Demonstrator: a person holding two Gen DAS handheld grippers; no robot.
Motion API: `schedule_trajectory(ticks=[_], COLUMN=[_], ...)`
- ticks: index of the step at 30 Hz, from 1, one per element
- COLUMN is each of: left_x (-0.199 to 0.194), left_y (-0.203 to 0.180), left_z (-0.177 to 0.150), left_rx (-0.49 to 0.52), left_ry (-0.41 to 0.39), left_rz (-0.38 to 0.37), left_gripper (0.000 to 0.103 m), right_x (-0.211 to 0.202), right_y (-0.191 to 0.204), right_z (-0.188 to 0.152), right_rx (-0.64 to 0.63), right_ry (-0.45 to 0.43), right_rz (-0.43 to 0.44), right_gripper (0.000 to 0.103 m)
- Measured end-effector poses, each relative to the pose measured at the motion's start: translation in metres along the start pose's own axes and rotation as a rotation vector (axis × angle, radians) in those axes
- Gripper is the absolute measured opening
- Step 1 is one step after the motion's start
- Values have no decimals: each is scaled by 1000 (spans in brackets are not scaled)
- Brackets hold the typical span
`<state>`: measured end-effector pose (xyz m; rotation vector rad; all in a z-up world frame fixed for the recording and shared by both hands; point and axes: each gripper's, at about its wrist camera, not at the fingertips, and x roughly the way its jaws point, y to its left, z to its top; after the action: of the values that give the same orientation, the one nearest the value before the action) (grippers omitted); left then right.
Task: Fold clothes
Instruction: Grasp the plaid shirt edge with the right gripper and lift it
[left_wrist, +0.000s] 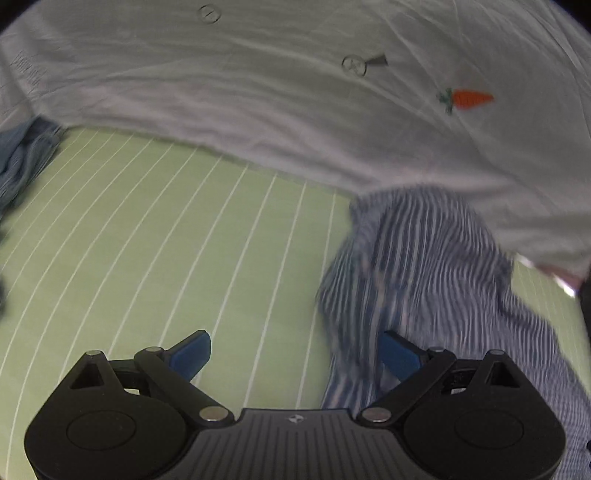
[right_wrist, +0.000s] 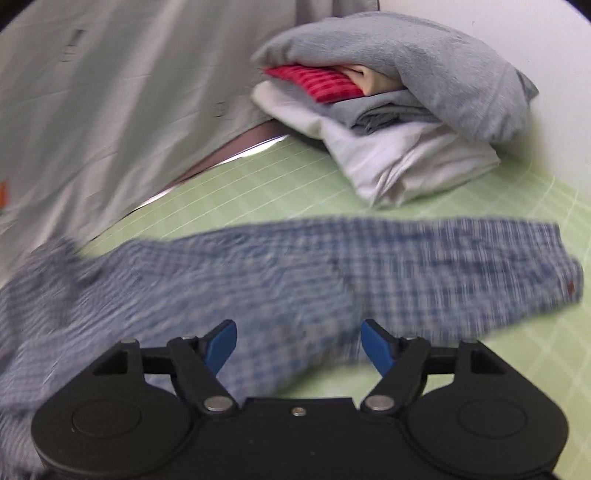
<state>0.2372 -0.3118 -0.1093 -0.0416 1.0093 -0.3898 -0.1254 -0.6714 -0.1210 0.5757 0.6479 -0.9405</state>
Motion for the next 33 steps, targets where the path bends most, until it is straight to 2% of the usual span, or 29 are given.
schedule_trajectory(ticks=[3, 5, 8, 9, 10, 11, 12, 13, 14, 17, 21, 23, 25, 28, 30, 32, 33], left_x=[23, 38, 55, 61, 66, 71, 76, 80, 83, 85, 83, 89, 98, 114, 120, 116, 114], left_y=[-6, -9, -7, -5, -3, -3, -3, -3, -3, -6, -13, -21, -30, -32, -33, -42, -46], left_z=[22, 36, 43, 45, 46, 47, 48, 49, 50, 58, 76, 80, 81, 72, 69, 70, 71], left_rx=[9, 16, -2, -11, -20, -34, -48, -65, -82, -105, -107, -72, -36, -25, -6, 97, 151], left_ry=[13, 22, 46, 61, 78, 93, 109, 120, 129, 91, 42, 39, 42, 67, 78, 78, 78], left_rz=[-21, -35, -52, -59, -71, -82, -94, -112, -129, -135, -165, -149, -120, -70, -75, -60, -52], left_gripper=[97, 96, 85, 75, 63, 57, 41, 16, 3, 1, 1, 1, 1, 2, 3, 9, 28], right_x=[29, 41, 48, 48, 48, 47, 47, 46, 45, 38, 27, 26, 34, 57, 71, 78, 78], right_y=[-3, -6, -4, -3, -2, -1, 0, 0, 2, 5, 3, 2, 5, 14, 16, 16, 16], right_z=[13, 14, 11, 10, 10, 11, 12, 13, 16, 31, 74, 95, 106, 103, 92, 84, 81], right_rx=[19, 38, 12, -3, -18, -29, -40, -53, -74, -114, -88, -73, -91, -166, -187, -207, -216], right_ry=[11, 38, 60, 62, 64, 68, 71, 72, 61, 2, -136, -191, -201, -162, -123, -94, -90], right_rz=[-17, 6, 12, 14, 18, 34, 50, 67, 85, 97, 87, 95, 98, 51, 24, -7, -16], right_gripper=[76, 74, 67, 63, 53, 38, 33, 19, 9, 6, 6, 6, 6, 6, 6, 6, 6])
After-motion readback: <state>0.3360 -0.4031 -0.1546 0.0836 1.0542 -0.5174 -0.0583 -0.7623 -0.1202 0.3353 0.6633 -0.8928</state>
